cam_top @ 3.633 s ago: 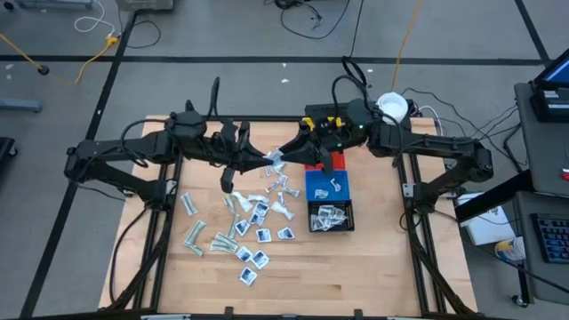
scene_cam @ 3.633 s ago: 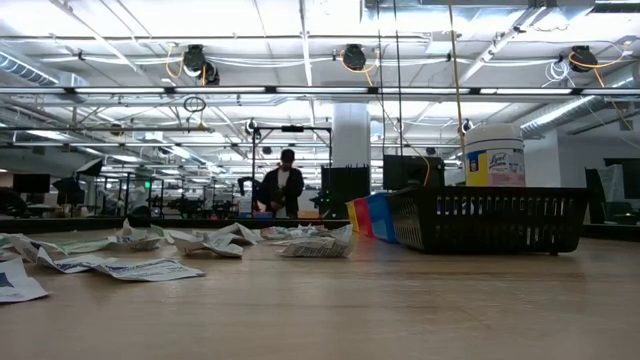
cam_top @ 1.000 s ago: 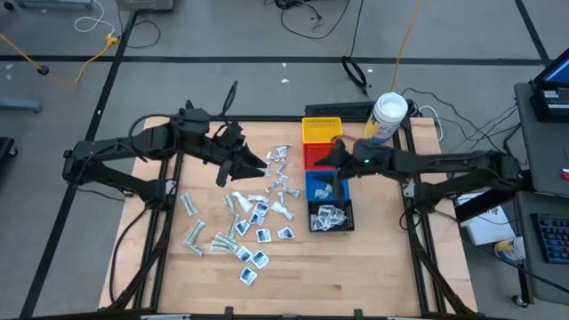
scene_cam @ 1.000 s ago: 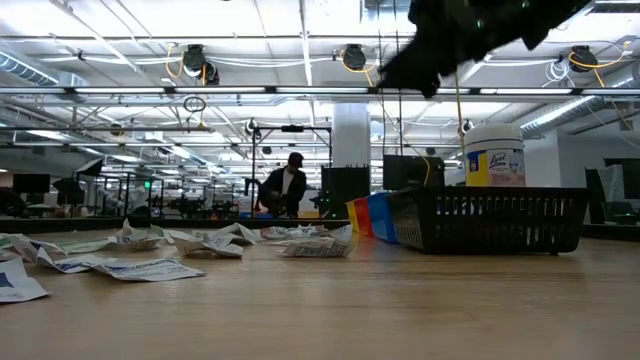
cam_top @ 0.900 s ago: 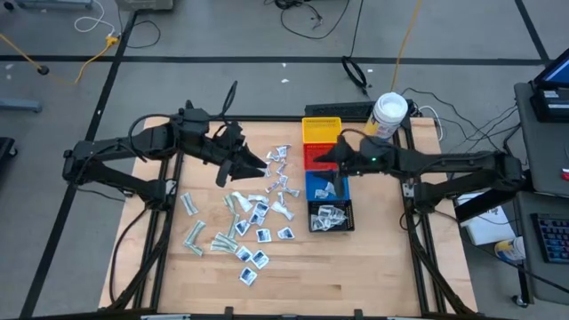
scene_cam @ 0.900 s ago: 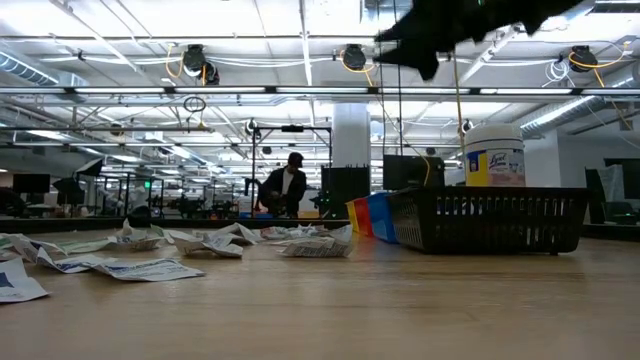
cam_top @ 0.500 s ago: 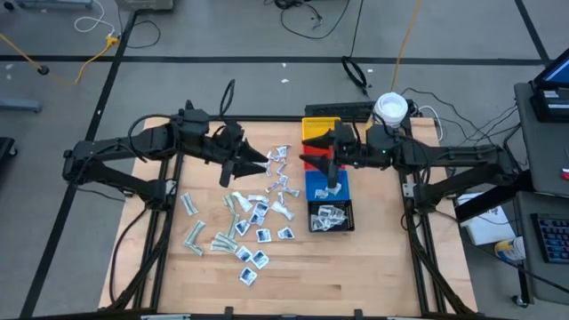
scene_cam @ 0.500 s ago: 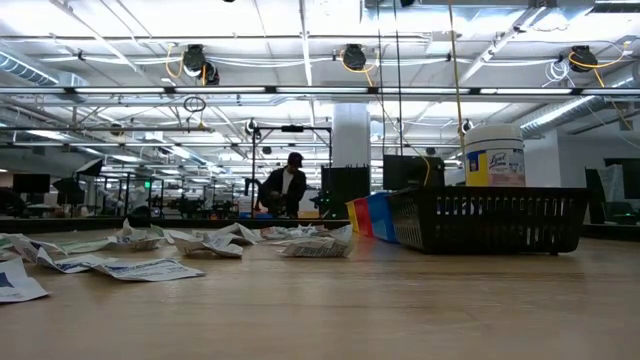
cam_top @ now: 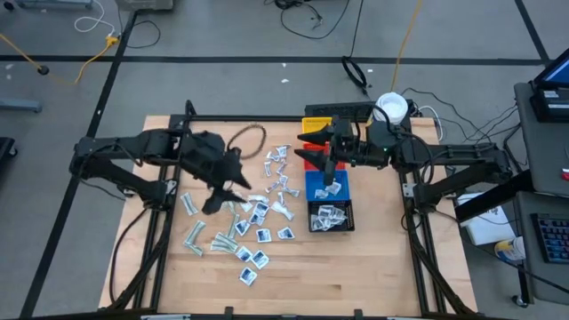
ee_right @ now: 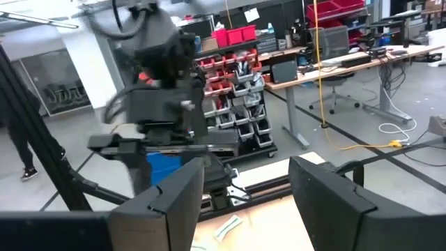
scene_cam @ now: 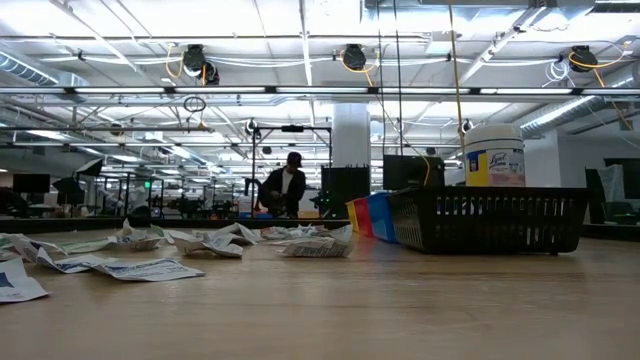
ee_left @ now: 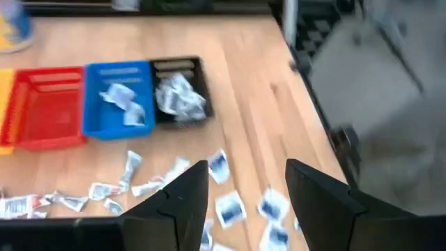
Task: Pick & Place First Aid Supplies
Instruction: Put the blue alcohol pad into the blue bin
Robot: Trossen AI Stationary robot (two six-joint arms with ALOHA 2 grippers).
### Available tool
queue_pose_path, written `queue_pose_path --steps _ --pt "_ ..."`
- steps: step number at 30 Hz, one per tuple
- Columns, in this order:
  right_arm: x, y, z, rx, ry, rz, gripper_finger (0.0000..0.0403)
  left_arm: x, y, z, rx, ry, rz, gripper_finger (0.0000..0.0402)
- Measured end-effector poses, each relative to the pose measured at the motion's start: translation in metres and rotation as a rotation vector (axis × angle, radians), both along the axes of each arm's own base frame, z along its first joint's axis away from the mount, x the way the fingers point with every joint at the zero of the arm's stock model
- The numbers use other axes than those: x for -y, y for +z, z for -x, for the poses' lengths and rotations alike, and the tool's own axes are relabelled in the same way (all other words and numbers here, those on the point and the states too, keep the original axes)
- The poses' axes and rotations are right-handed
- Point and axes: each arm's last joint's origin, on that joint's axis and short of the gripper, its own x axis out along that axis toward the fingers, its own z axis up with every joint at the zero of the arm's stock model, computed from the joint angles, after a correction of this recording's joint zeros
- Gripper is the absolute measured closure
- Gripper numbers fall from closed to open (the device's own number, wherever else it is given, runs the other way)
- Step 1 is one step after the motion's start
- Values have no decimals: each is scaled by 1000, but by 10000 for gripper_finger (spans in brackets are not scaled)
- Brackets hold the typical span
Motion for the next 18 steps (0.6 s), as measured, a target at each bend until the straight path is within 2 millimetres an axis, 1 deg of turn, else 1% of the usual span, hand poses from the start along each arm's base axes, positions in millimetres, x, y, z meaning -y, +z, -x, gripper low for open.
queue_pose_path --steps 3,5,8,13,16,18 --pt "-1 0 0 1 5 -1 195 9 -2 2 -121 -86 -67 204" --pt "-3 0 0 0 10 0 195 16 -5 0 -193 -132 -126 204" --pt "-5 0 0 2 17 0 195 26 -14 1 -337 -215 -228 204" --pt "-12 1 0 9 46 1 195 47 -20 0 -415 -321 -356 204" --pt "-18 1 0 8 69 1 195 58 -21 -1 -407 -367 -374 204" --pt "-21 1 0 8 81 1 195 68 -26 -1 -436 -388 -384 204"
